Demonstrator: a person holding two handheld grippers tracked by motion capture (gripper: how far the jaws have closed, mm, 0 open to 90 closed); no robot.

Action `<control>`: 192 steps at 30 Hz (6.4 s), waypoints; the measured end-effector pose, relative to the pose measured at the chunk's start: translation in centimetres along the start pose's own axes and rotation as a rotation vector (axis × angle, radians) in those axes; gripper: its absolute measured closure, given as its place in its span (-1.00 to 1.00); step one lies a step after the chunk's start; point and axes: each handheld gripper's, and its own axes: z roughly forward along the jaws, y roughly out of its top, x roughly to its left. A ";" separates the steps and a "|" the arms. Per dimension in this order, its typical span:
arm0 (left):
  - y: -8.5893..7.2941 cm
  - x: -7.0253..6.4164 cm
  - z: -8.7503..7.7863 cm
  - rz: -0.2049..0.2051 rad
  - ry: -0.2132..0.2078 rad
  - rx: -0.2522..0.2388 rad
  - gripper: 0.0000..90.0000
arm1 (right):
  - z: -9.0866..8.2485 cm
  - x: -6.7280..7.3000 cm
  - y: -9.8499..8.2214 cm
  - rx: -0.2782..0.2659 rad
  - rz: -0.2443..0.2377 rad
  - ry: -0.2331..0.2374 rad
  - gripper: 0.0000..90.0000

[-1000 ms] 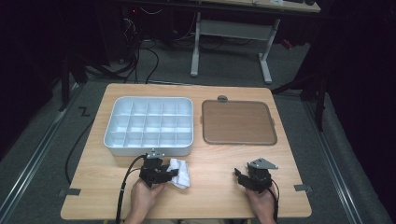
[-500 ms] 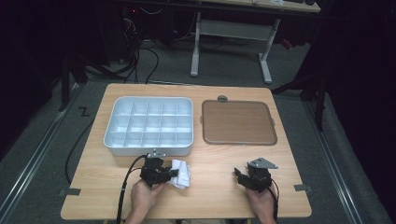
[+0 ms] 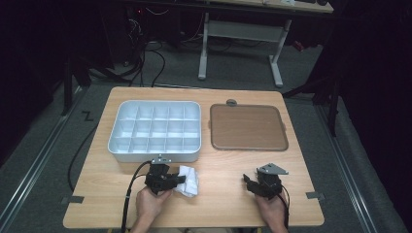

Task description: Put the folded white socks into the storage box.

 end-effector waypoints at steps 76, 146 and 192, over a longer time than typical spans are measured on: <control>4.2 -1.4 -4.6 -0.005 -0.098 -0.044 0.68 | 0.4 0.0 0.4 0.002 -0.021 0.017 -0.18; 12.1 -1.2 -6.6 -0.055 -0.127 -0.137 0.69 | 0.4 0.0 0.4 0.003 -0.022 0.022 -0.19; 15.2 2.5 -3.4 -0.099 -0.033 -0.162 0.69 | 0.3 0.1 0.3 0.002 -0.025 0.021 -0.19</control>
